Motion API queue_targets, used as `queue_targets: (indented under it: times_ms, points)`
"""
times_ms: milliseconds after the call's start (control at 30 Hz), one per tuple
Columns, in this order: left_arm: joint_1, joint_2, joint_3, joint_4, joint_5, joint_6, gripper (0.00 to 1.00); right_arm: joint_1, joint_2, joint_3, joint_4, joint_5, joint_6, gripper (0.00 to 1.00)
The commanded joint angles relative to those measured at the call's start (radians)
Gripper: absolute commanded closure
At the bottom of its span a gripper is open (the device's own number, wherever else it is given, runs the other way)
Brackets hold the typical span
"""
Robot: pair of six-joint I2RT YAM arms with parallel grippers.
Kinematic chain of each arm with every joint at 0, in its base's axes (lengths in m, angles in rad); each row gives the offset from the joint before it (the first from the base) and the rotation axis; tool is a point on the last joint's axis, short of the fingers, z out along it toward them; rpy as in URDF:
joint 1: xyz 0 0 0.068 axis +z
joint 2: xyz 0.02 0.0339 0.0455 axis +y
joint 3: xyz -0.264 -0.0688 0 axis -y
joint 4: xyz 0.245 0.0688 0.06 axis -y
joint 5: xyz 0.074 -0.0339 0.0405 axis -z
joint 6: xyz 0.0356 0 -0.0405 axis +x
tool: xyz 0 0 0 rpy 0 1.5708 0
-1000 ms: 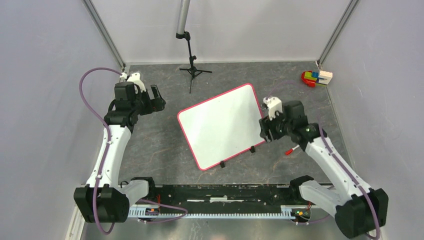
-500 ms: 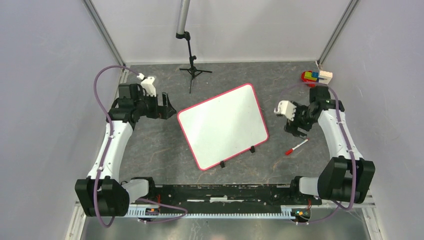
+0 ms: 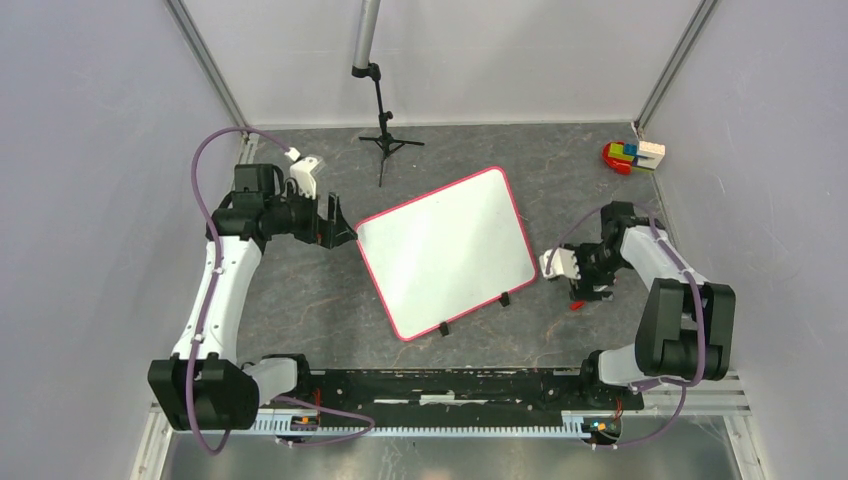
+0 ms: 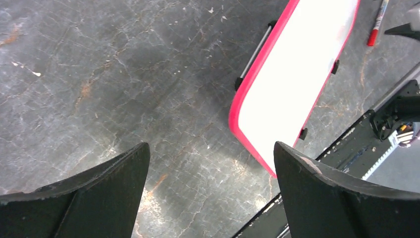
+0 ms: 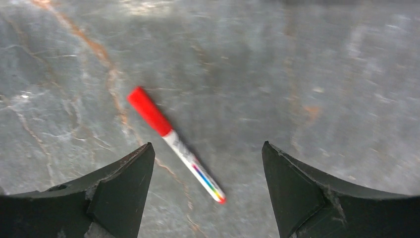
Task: Write a sentence on the whiteboard
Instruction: Pick up the whiteboard marker at the center of the board.
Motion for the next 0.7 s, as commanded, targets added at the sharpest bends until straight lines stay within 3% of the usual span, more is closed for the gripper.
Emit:
queue_targets:
  times_ms: [0, 233, 467, 667]
  points:
    - [-0.003, -0.028, 0.046, -0.035, 0.046, 0.025, 0.0, 0.001, -0.008, -0.074, 0.026, 0.049, -0.208, 0.15]
    - [-0.004, 0.005, 0.049, 0.018, -0.089, -0.045, 0.0, -0.011, 0.023, -0.076, 0.034, 0.083, -0.224, 0.25]
    - [-0.003, 0.02, 0.083, 0.021, -0.057, -0.071, 0.0, -0.039, 0.065, -0.119, 0.061, 0.138, -0.274, 0.52]
    - [-0.003, 0.018, 0.121, 0.007, -0.039, -0.077, 0.0, -0.038, 0.042, -0.178, 0.099, 0.094, -0.274, 0.76]
